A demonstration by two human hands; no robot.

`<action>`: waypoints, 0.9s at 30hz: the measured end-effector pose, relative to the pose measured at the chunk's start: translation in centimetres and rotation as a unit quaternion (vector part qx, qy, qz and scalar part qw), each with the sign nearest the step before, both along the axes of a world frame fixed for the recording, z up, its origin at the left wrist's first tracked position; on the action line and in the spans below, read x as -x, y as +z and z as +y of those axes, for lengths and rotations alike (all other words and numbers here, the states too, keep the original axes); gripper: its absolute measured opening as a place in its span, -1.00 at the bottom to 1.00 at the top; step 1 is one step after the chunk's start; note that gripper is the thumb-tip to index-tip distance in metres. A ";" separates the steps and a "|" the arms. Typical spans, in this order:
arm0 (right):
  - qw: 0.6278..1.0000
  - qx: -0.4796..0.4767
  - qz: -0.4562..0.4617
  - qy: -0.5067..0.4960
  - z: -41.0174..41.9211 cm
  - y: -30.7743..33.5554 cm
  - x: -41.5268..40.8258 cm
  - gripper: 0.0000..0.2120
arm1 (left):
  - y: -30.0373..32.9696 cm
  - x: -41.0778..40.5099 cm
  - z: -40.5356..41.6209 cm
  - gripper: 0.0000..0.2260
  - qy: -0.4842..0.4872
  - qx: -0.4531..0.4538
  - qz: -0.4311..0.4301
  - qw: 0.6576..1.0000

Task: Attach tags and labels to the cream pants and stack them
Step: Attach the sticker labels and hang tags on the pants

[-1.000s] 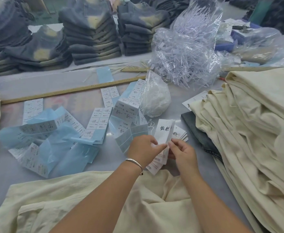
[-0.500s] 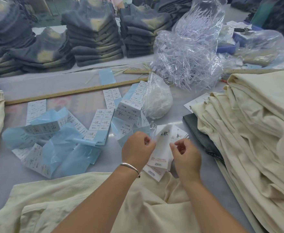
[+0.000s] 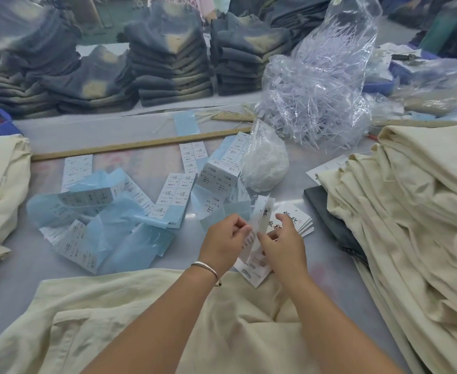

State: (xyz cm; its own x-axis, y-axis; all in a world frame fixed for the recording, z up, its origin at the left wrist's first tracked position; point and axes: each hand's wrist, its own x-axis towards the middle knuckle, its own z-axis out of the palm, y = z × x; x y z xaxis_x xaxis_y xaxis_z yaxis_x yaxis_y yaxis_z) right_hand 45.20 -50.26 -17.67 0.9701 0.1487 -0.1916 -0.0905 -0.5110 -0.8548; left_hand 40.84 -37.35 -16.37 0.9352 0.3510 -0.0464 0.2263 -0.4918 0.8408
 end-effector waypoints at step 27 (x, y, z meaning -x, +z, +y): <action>0.972 -0.173 0.119 0.108 9.5 7.0 10.4 -0.76 | 4.5 15.6 5.8 -0.79 -0.027 -0.192 -0.112 0.975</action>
